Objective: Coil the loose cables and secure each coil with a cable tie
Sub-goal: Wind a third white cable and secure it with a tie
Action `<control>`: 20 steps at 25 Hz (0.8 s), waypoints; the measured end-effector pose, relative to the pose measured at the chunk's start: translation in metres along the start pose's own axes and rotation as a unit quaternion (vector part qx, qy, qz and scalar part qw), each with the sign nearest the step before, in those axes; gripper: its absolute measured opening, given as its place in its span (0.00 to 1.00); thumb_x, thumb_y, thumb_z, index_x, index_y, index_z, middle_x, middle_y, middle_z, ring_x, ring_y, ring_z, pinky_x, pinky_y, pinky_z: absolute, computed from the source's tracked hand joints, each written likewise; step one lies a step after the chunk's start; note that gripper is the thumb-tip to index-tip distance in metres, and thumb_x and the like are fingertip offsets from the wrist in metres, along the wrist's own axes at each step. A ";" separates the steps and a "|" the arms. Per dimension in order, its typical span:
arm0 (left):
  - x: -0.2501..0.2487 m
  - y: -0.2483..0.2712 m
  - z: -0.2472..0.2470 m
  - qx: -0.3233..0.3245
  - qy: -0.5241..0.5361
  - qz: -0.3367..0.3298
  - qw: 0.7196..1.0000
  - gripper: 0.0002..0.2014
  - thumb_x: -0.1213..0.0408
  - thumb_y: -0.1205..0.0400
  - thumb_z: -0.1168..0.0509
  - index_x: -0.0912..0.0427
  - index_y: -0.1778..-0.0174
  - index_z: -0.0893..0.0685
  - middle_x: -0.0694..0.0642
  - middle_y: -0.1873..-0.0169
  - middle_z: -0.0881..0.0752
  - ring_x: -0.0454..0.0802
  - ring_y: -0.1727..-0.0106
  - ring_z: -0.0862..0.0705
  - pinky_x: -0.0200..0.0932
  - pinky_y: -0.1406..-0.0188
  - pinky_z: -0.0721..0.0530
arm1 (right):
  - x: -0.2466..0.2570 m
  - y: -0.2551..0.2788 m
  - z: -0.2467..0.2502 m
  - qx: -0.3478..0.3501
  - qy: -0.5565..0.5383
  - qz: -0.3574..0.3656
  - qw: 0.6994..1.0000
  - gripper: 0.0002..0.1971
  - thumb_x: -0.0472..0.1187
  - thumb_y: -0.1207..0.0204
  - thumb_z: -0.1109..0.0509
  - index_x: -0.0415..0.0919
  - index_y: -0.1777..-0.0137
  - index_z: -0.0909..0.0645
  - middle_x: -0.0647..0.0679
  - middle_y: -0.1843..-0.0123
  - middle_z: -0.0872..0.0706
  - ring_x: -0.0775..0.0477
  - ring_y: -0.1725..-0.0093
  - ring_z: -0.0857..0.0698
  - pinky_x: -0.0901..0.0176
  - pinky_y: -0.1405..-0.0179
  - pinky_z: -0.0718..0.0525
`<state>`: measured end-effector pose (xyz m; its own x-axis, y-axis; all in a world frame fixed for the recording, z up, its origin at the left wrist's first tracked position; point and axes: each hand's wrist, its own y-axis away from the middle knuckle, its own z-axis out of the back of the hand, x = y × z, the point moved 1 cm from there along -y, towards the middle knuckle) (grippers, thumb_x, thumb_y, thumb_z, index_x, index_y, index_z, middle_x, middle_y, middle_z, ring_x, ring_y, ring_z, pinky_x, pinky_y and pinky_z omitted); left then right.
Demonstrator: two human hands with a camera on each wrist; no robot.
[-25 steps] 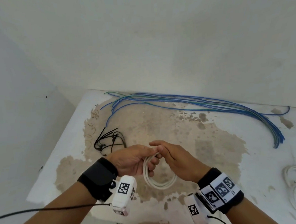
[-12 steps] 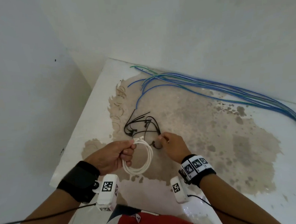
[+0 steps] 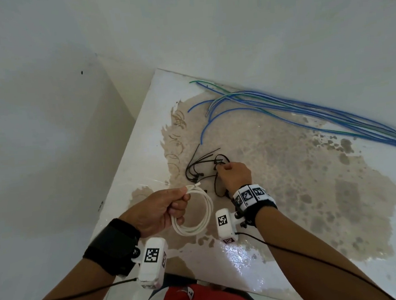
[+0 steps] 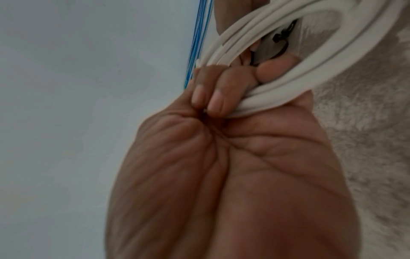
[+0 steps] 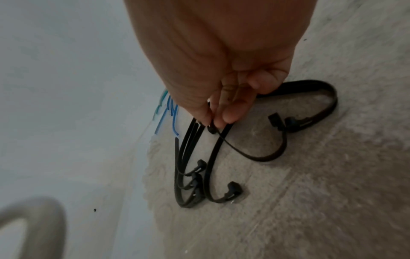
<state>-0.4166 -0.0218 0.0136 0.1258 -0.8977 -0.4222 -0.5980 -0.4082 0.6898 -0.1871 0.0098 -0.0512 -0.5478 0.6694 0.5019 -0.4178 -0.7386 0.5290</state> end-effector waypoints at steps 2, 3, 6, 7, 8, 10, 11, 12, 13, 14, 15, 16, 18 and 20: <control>0.001 0.000 -0.001 0.000 0.012 -0.002 1.000 0.12 0.56 0.15 0.40 0.60 0.59 0.22 0.48 0.73 0.37 0.41 0.76 0.37 0.41 0.69 0.23 | -0.004 0.004 0.009 0.003 -0.023 -0.008 1.000 0.17 0.49 0.19 0.31 0.35 0.57 0.10 0.38 0.61 0.08 0.35 0.56 0.10 0.48 0.56 0.13; 0.001 -0.001 -0.003 0.003 0.016 -0.004 1.000 0.12 0.55 0.15 0.40 0.60 0.59 0.22 0.48 0.73 0.37 0.41 0.76 0.37 0.41 0.69 0.23 | -0.006 0.008 0.018 0.008 -0.047 -0.011 0.999 0.16 0.48 0.19 0.31 0.35 0.58 0.11 0.38 0.61 0.08 0.35 0.56 0.10 0.46 0.55 0.12; -0.003 -0.010 -0.017 0.021 0.012 -0.002 1.000 0.13 0.55 0.14 0.40 0.59 0.59 0.21 0.47 0.74 0.37 0.41 0.76 0.36 0.41 0.69 0.23 | -0.011 0.037 0.063 0.008 -0.175 0.027 0.984 0.12 0.46 0.15 0.32 0.40 0.57 0.16 0.42 0.55 0.07 0.43 0.60 0.10 0.54 0.66 0.16; -0.005 -0.015 -0.023 0.027 0.007 -0.002 1.000 0.13 0.55 0.14 0.41 0.59 0.59 0.21 0.47 0.74 0.36 0.41 0.76 0.36 0.40 0.69 0.23 | -0.012 0.050 0.081 0.002 -0.228 0.057 0.972 0.11 0.44 0.13 0.33 0.40 0.55 0.18 0.43 0.52 0.07 0.46 0.62 0.11 0.61 0.68 0.20; -0.007 -0.023 -0.033 0.033 -0.002 -0.001 0.999 0.13 0.55 0.14 0.41 0.59 0.59 0.21 0.47 0.74 0.36 0.41 0.76 0.35 0.40 0.69 0.23 | -0.014 0.066 0.102 -0.007 -0.279 0.092 0.956 0.08 0.42 0.12 0.34 0.39 0.51 0.19 0.44 0.51 0.08 0.48 0.63 0.12 0.64 0.69 0.21; -0.011 -0.036 -0.055 0.041 -0.020 0.000 0.999 0.14 0.55 0.12 0.43 0.59 0.59 0.23 0.46 0.75 0.35 0.40 0.77 0.35 0.39 0.70 0.23 | -0.018 0.096 0.137 -0.005 -0.343 0.158 0.926 0.06 0.37 0.11 0.36 0.36 0.46 0.19 0.46 0.54 0.09 0.48 0.65 0.13 0.61 0.71 0.20; -0.012 -0.043 -0.069 0.046 -0.031 0.000 0.998 0.14 0.55 0.12 0.44 0.59 0.58 0.23 0.46 0.75 0.35 0.40 0.77 0.35 0.39 0.70 0.23 | -0.023 0.108 0.150 0.008 -0.352 0.183 0.918 0.05 0.35 0.12 0.36 0.35 0.45 0.19 0.46 0.55 0.09 0.46 0.65 0.13 0.59 0.72 0.19; -0.013 -0.048 -0.083 0.052 -0.042 -0.003 0.998 0.14 0.55 0.12 0.44 0.59 0.58 0.23 0.46 0.76 0.35 0.40 0.77 0.35 0.39 0.70 0.23 | -0.028 0.116 0.158 0.028 -0.347 0.203 0.915 0.05 0.34 0.12 0.36 0.36 0.45 0.19 0.45 0.55 0.09 0.45 0.66 0.12 0.57 0.71 0.18; -0.012 -0.054 -0.099 0.061 -0.055 -0.005 0.997 0.13 0.55 0.12 0.43 0.59 0.58 0.24 0.46 0.76 0.35 0.40 0.77 0.35 0.39 0.70 0.23 | -0.037 0.121 0.163 0.042 -0.332 0.220 0.916 0.05 0.33 0.13 0.36 0.37 0.45 0.18 0.44 0.54 0.09 0.44 0.65 0.11 0.55 0.70 0.17; -0.011 -0.058 -0.113 0.068 -0.066 -0.009 0.995 0.13 0.55 0.13 0.43 0.59 0.58 0.23 0.46 0.76 0.35 0.40 0.77 0.35 0.39 0.70 0.23 | -0.045 0.123 0.166 0.049 -0.313 0.233 0.920 0.05 0.33 0.13 0.35 0.38 0.45 0.17 0.44 0.54 0.09 0.43 0.63 0.09 0.53 0.68 0.16; -0.009 -0.062 -0.130 0.074 -0.079 -0.013 0.994 0.12 0.54 0.14 0.42 0.59 0.58 0.23 0.46 0.76 0.34 0.40 0.77 0.35 0.40 0.69 0.23 | -0.056 0.123 0.169 0.044 -0.300 0.244 0.921 0.05 0.34 0.13 0.34 0.40 0.46 0.17 0.45 0.54 0.09 0.43 0.61 0.08 0.51 0.65 0.14; -0.006 -0.066 -0.146 0.077 -0.090 -0.018 0.993 0.12 0.54 0.15 0.41 0.59 0.58 0.23 0.46 0.76 0.34 0.40 0.77 0.35 0.40 0.69 0.23 | -0.067 0.122 0.171 0.034 -0.297 0.252 0.920 0.04 0.34 0.13 0.34 0.40 0.47 0.17 0.46 0.53 0.08 0.43 0.58 0.07 0.50 0.62 0.12; 0.001 -0.073 -0.178 0.074 -0.113 -0.029 0.990 0.13 0.55 0.12 0.43 0.58 0.58 0.23 0.46 0.75 0.34 0.40 0.77 0.35 0.40 0.68 0.23 | -0.088 0.116 0.180 0.013 -0.315 0.270 0.910 0.04 0.33 0.13 0.33 0.38 0.48 0.18 0.48 0.50 0.08 0.45 0.51 0.06 0.46 0.52 0.10; 0.011 -0.079 -0.209 0.059 -0.144 -0.044 0.987 0.15 0.56 0.09 0.46 0.58 0.59 0.23 0.46 0.75 0.34 0.40 0.77 0.36 0.40 0.67 0.25 | -0.106 0.114 0.197 -0.001 -0.330 0.304 0.893 0.04 0.33 0.13 0.34 0.38 0.47 0.17 0.49 0.48 0.07 0.45 0.46 0.07 0.46 0.45 0.10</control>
<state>-0.2026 -0.0339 0.0772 -0.0377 -0.7687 -0.6385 -0.6855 -0.4450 0.5763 -0.0339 -0.1298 0.0903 -0.1270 0.0443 0.9909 -0.1904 -0.9815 0.0195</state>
